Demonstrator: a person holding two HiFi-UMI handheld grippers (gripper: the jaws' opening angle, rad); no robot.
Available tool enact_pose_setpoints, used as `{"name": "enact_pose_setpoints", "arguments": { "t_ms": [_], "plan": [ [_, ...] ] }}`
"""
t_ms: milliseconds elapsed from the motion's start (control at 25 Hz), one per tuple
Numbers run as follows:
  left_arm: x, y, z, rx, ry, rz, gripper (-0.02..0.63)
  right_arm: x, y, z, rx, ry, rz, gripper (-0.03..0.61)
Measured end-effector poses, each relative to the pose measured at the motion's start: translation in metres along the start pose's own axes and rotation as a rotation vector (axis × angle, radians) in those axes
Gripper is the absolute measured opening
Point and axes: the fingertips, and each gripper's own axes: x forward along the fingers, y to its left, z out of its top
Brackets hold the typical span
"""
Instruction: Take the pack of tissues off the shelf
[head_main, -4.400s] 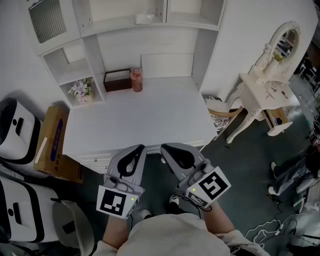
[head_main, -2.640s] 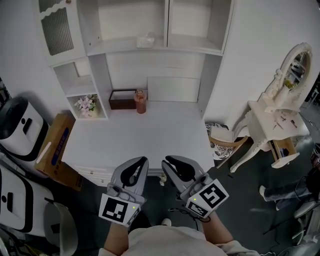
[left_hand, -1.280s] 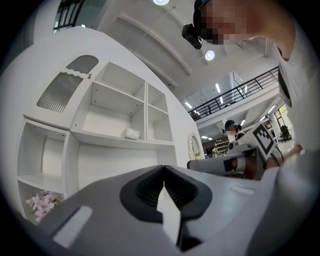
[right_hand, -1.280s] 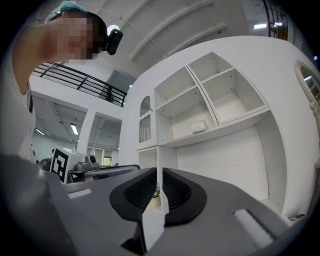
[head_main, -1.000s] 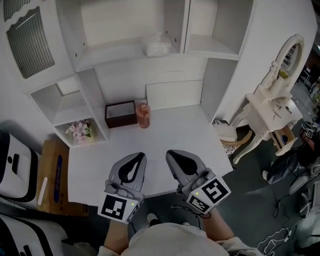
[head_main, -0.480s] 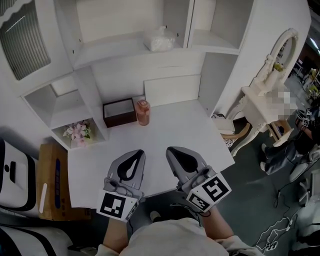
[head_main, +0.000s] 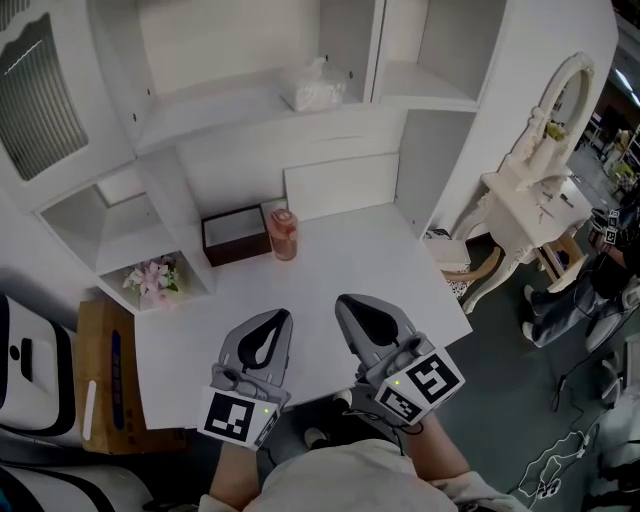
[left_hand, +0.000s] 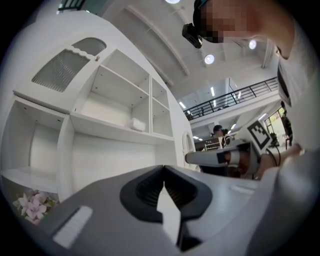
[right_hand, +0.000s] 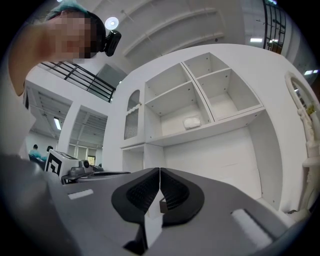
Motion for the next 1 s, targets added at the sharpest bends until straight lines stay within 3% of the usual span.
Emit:
{"name": "enact_pose_setpoints", "arguments": {
  "t_ms": [520,1000],
  "plan": [
    [0.039,0.032,0.002,-0.006,-0.015,0.004,0.002,0.056,-0.051,0.037,-0.066,-0.011,-0.029,0.027],
    [0.064,0.068,0.002,-0.008,-0.027,0.045,0.002,0.121,-0.105,0.105,-0.115,-0.086,-0.081,0.070]
  ]
}}
